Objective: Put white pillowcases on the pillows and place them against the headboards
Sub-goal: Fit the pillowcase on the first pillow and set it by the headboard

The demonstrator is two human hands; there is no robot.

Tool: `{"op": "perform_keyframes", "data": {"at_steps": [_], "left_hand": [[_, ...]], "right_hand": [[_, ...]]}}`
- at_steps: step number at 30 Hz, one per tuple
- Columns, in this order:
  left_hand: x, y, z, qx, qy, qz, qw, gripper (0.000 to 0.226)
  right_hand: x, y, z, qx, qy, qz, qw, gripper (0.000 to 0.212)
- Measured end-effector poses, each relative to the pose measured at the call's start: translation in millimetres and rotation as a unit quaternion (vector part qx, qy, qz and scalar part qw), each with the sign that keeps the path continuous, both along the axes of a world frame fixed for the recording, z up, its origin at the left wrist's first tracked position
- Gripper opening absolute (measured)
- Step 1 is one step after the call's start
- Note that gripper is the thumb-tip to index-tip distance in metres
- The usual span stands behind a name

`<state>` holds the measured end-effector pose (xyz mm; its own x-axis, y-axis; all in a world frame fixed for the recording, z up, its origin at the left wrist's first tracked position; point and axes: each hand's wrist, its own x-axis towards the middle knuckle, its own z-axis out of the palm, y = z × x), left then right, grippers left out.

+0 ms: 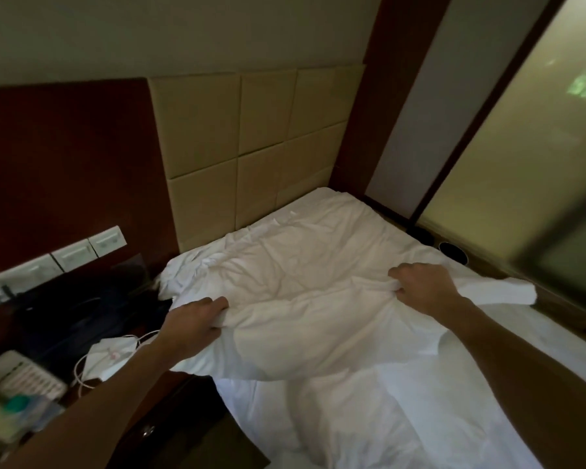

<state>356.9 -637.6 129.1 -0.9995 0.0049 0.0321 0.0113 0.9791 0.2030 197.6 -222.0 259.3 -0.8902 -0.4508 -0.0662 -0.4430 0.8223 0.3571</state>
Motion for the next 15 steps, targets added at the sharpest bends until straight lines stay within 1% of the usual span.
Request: {"op": "perform_keyframes", "data": {"at_steps": [3, 7, 12, 15], "left_hand": [[0.4, -1.4, -4.7, 0.01, -0.005, 0.03, 0.999, 0.034], [-4.2, 1.1, -10.5, 0.032, -0.014, 0.061, 0.997, 0.033], [-18.8, 4.9, -21.9, 0.026, -0.02, 0.089, 0.995, 0.033], [-34.0, 11.0, -31.7, 0.018, 0.005, 0.088, 0.996, 0.034]], "right_hand": [[-16.4, -11.7, 1.2, 0.006, 0.005, 0.025, 1.0, 0.023], [-40.3, -20.7, -5.6, 0.009, 0.004, 0.047, 0.999, 0.021], [-79.8, -24.2, -31.3, 0.008, -0.015, 0.069, 0.997, 0.024], [-109.6, -21.6, -46.7, 0.002, -0.049, 0.069, 0.996, 0.028]]}}
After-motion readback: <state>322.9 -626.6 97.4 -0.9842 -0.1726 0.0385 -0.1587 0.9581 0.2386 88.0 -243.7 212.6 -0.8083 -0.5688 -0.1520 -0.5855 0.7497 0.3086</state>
